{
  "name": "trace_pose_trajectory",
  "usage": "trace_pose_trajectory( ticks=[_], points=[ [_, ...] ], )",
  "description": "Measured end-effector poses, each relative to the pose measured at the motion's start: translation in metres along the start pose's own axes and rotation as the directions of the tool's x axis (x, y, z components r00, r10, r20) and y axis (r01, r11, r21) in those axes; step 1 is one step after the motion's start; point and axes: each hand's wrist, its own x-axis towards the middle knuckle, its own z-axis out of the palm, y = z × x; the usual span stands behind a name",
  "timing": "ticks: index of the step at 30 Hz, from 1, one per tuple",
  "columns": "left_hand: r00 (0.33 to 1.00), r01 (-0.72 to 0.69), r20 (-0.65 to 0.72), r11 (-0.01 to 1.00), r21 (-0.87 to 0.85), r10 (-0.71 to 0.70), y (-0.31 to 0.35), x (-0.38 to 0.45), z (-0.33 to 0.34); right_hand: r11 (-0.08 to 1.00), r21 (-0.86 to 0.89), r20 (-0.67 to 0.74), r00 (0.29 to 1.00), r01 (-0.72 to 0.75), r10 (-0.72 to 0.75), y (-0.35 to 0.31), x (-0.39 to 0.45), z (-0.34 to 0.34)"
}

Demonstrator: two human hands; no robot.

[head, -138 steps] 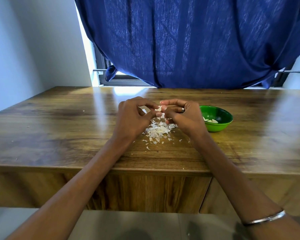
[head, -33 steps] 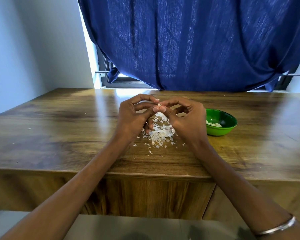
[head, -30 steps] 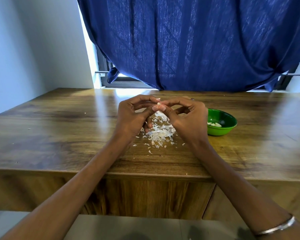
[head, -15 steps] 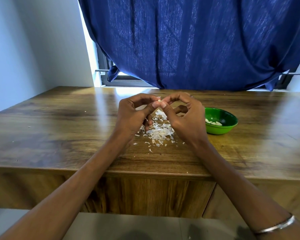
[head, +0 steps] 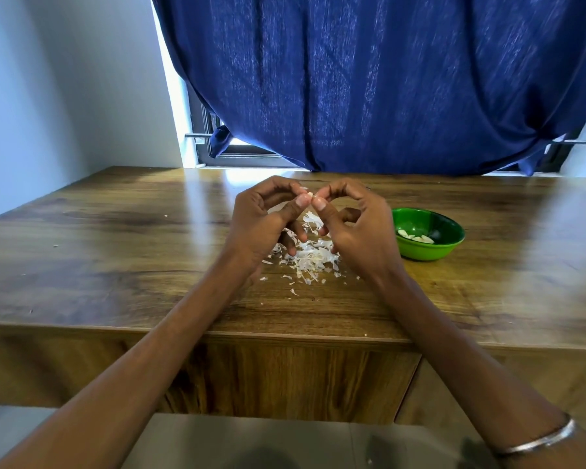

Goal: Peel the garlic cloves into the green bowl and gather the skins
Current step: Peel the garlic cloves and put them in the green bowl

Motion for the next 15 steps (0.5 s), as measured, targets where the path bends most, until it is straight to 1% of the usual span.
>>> trace_pose_trajectory(
  ticks=[2,7,12,15],
  points=[
    [1.000,-0.010,-0.011,1.000,0.017,0.010,0.0002,0.0001,-0.0009,1.000,0.014,0.008,1.000,-0.026,0.026,0.0001,-0.0007,0.0000],
    [0.999,-0.036,-0.013,0.998,0.048,0.037,-0.0016,0.0005,0.0000,0.982,0.118,0.030,0.989,-0.150,0.147,0.0003,-0.0011,-0.0006],
    [1.000,-0.002,-0.014,0.999,0.033,0.003,-0.0019,0.0004,0.0007,0.969,0.111,0.059,0.975,-0.222,0.216,0.0029,-0.0001,-0.0022],
    [1.000,0.005,-0.029,1.000,0.024,-0.004,-0.0011,0.0006,0.0003,0.964,0.122,0.065,0.971,-0.238,0.232,0.0019,0.0004,-0.0027]
  ],
)
